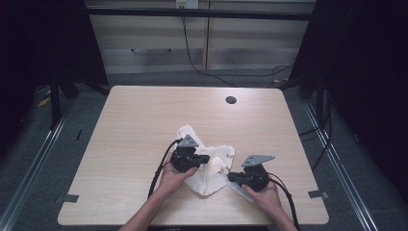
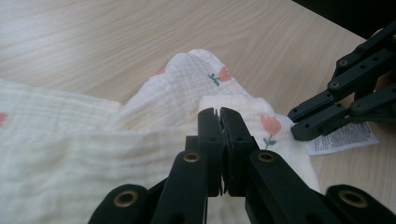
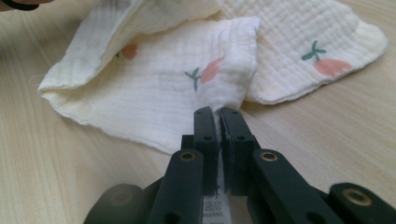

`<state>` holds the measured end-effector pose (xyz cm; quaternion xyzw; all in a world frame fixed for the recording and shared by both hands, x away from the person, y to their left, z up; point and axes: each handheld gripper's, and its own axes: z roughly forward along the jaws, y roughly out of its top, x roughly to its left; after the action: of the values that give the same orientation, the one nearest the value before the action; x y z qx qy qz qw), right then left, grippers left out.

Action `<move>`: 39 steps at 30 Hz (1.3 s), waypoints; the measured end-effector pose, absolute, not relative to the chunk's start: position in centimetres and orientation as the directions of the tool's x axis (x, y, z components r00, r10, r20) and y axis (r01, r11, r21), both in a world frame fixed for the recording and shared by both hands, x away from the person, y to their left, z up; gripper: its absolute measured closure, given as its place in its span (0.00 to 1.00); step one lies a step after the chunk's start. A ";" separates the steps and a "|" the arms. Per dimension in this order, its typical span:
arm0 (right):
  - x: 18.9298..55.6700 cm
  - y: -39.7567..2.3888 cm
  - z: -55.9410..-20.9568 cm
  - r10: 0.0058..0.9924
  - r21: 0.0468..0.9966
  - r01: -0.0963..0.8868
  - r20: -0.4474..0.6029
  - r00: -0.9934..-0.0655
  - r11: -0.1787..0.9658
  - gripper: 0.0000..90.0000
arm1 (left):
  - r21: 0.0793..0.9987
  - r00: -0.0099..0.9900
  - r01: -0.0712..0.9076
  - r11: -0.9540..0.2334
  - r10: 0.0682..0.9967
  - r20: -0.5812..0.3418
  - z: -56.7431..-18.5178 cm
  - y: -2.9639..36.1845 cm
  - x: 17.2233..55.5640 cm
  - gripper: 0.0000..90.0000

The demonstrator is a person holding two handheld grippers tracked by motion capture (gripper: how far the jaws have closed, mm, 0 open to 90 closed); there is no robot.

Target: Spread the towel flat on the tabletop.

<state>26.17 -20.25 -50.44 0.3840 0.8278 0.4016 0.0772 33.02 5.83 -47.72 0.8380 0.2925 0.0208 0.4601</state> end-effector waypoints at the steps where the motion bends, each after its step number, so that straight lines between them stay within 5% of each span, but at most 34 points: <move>1: 26.2 -20.3 -50.3 0.700 0.727 0.572 0.179 -0.691 0.379 0.96 | 0.788 0.829 0.465 -0.403 0.509 -0.230 -47.6 6.3 33.0 0.98; 18: 26.2 -23.0 -44.1 0.750 0.844 0.486 0.166 -0.640 0.227 0.96 | 0.869 0.807 0.414 -0.270 0.550 -0.214 -42.6 11.9 32.3 0.98; 39: 31.0 -23.3 -33.2 0.796 0.905 0.386 0.097 -0.597 0.179 0.96 | 0.934 0.754 0.333 -0.129 0.632 -0.181 -33.6 16.0 35.0 0.98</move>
<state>31.00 -23.34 -33.16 0.3995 0.7400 0.5009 0.2046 34.95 15.99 -33.59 0.7399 0.3258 0.1301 0.5740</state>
